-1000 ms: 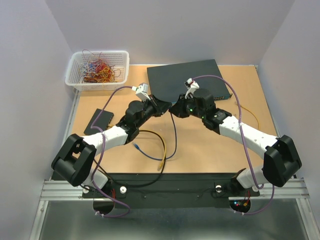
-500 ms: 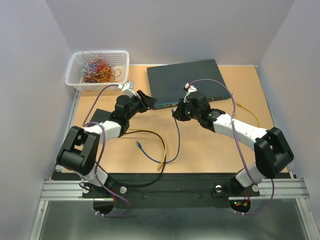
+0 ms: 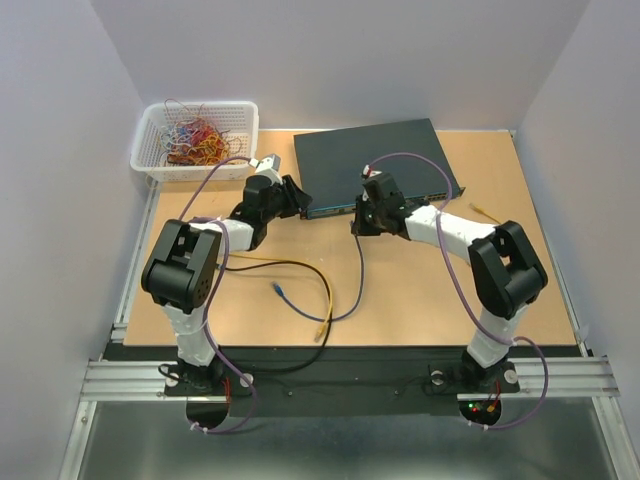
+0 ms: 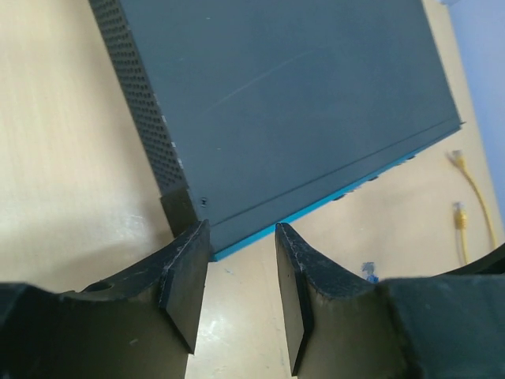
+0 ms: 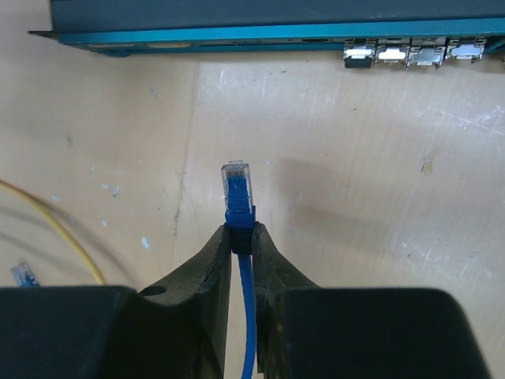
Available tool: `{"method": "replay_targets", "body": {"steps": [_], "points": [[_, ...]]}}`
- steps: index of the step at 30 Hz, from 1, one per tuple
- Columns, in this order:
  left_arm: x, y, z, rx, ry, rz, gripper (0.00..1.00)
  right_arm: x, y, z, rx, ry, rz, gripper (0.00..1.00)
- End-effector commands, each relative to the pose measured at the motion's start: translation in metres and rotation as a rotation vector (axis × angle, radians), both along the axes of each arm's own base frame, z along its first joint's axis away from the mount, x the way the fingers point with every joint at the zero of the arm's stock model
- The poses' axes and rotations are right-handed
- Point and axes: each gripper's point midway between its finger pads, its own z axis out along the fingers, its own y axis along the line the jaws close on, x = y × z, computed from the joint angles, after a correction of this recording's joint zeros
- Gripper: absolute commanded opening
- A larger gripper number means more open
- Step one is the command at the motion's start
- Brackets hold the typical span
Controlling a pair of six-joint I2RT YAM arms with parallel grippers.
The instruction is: Insert the plug into the switch port
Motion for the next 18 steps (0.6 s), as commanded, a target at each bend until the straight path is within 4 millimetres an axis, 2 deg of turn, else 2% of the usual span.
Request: {"method": "replay_targets", "body": {"steps": [1,6,13,18], "points": [[0.016,0.004,0.014,0.063,-0.081,-0.008,0.49,0.019,-0.010,0.001,-0.071,-0.027,-0.032,0.01],[0.016,0.006,0.007,0.104,-0.094,-0.023,0.48,0.034,-0.019,-0.017,-0.131,-0.002,-0.065,0.00],[0.015,0.005,-0.008,0.132,-0.080,-0.049,0.47,0.059,-0.024,-0.024,-0.204,-0.029,-0.086,0.00],[0.011,-0.003,-0.020,0.114,-0.055,-0.095,0.46,0.068,-0.031,-0.031,-0.243,-0.021,-0.096,0.01]]}}
